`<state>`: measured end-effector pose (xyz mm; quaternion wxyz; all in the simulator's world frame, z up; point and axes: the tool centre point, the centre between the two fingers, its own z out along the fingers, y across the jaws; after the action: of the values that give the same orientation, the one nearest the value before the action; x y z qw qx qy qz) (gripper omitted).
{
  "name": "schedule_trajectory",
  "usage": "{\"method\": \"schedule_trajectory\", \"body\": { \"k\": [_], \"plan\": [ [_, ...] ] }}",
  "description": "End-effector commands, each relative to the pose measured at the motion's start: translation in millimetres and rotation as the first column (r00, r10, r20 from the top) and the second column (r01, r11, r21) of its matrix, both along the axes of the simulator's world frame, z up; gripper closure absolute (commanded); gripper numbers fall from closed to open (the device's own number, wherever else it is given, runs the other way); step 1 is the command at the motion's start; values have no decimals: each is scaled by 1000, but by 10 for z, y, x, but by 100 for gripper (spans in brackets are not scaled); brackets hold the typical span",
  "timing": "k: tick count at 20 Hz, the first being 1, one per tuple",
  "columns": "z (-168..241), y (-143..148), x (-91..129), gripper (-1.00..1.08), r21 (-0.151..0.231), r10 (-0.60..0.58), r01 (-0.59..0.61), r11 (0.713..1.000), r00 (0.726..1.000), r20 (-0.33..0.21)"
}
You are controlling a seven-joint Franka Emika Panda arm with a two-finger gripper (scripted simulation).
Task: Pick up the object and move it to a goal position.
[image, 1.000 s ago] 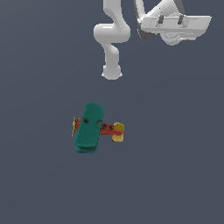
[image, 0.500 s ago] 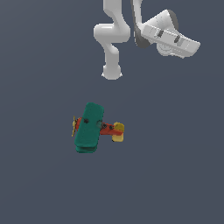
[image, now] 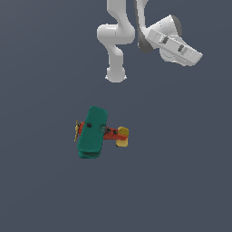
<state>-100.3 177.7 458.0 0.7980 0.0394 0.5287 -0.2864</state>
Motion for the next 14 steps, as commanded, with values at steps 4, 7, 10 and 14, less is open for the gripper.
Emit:
{"method": "schedule_trajectory", "body": {
  "k": [4,7,10,14],
  "plan": [
    [-36,24,-12,-20,-15,1,-1,1000,1000,1],
    [-46,43,-26,-20,-16,2,-2,1000,1000,6],
    [-49,47,-30,-20,-16,2,-2,1000,1000,7],
    [-43,42,-27,-20,-14,2,-2,1000,1000,7]
  ]
}}
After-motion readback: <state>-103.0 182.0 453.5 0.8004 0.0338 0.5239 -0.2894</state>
